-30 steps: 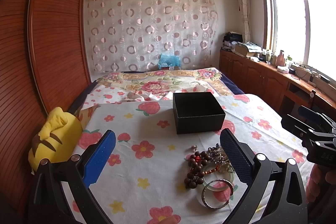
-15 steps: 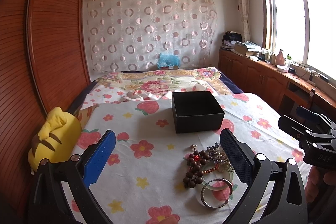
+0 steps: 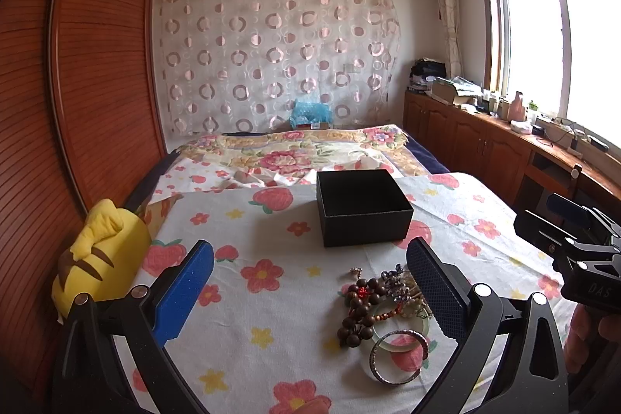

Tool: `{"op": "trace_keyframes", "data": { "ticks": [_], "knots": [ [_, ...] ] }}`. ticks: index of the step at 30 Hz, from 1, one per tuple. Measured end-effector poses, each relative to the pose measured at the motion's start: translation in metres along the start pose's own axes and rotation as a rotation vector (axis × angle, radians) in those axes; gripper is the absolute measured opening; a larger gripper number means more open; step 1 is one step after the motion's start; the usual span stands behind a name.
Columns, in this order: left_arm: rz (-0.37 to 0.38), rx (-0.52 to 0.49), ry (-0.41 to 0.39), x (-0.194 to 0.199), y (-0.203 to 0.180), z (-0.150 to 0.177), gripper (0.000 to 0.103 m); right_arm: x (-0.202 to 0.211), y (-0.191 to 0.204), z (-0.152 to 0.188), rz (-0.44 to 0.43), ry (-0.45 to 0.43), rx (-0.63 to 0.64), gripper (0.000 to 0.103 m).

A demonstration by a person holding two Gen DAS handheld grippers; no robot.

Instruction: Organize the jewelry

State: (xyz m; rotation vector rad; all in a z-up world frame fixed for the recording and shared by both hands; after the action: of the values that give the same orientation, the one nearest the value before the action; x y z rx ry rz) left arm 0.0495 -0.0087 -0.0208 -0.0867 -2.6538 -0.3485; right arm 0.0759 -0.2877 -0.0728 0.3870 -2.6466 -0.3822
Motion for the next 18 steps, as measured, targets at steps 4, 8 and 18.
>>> {"op": "trace_keyframes", "data": {
  "ticks": [4, 8, 18],
  "knots": [
    [0.002, 0.004, -0.002, -0.001, 0.000, 0.000, 0.097, 0.003, 0.000, -0.001, 0.000, 0.000, 0.002, 0.101],
    [0.001, 0.000, 0.001, -0.001, 0.000, 0.000, 0.097, 0.000, 0.001, 0.000, 0.001, 0.000, 0.000, 0.101],
    [0.005, -0.005, -0.005, 0.007, -0.008, -0.010, 0.097, 0.004, 0.000, 0.000, -0.001, -0.001, 0.000, 0.101]
  ]
}}
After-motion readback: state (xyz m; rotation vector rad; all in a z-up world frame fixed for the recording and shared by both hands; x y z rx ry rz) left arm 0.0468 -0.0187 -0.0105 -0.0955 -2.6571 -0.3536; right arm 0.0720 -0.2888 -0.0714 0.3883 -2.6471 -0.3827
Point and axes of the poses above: each gripper's, at about its wrist camera, not at the fingertips, and x roughly against the way its jaws point, y to its left, z to its underside, the point moved 6 cm from there along -x, roughly the way its jaws point, and after that the axes turned 14 degrees about -x, right-handed, at the moved point
